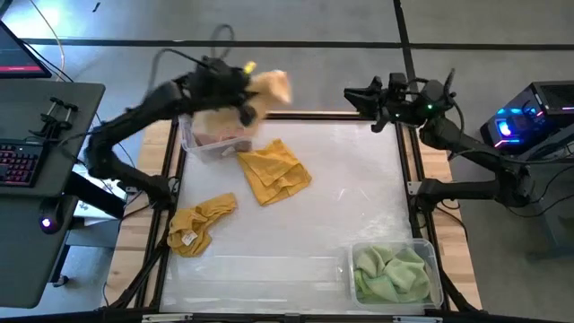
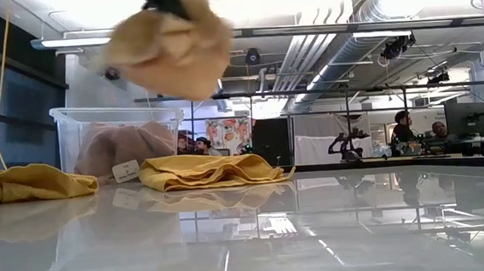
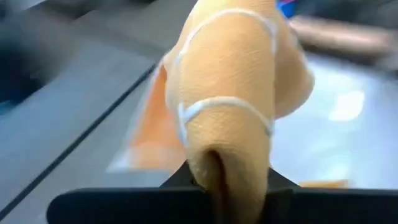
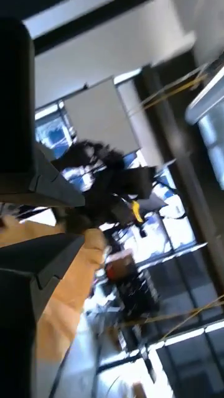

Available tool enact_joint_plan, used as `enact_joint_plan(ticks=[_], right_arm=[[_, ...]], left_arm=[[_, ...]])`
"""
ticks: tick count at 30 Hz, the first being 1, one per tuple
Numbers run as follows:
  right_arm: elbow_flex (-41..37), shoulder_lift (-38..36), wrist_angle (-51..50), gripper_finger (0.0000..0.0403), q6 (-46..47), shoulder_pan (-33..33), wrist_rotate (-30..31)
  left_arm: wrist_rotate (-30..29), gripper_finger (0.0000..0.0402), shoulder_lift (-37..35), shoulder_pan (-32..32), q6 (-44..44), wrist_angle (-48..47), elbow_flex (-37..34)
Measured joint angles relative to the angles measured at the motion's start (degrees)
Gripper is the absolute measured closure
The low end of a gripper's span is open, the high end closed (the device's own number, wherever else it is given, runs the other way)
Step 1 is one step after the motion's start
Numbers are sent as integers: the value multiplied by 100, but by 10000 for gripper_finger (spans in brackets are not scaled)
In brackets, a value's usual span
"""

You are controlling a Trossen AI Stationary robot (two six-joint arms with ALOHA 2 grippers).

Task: Sort towels by color in basket
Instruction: Put the light yellow kitchen towel into the top transparent bin

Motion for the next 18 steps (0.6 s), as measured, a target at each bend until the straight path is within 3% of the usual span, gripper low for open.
enact_joint_plan(ticks=[3,10,15,18], right_arm=[[22,4,-374,328,-122,-16,184],[-57,7,-564,327,-63,-16,603],[-59,5,-559,327,184,-14,582],[-59,5,-558,327,358,-14,521]], left_arm=[[-613,397,-374,484,120,-174,-166],[12,398,-618,1692,-235,147,-1462],[1236,398,-633,1856,-847,2251,-2501],[1444,398,-662,1833,-1245,3303,-2948]])
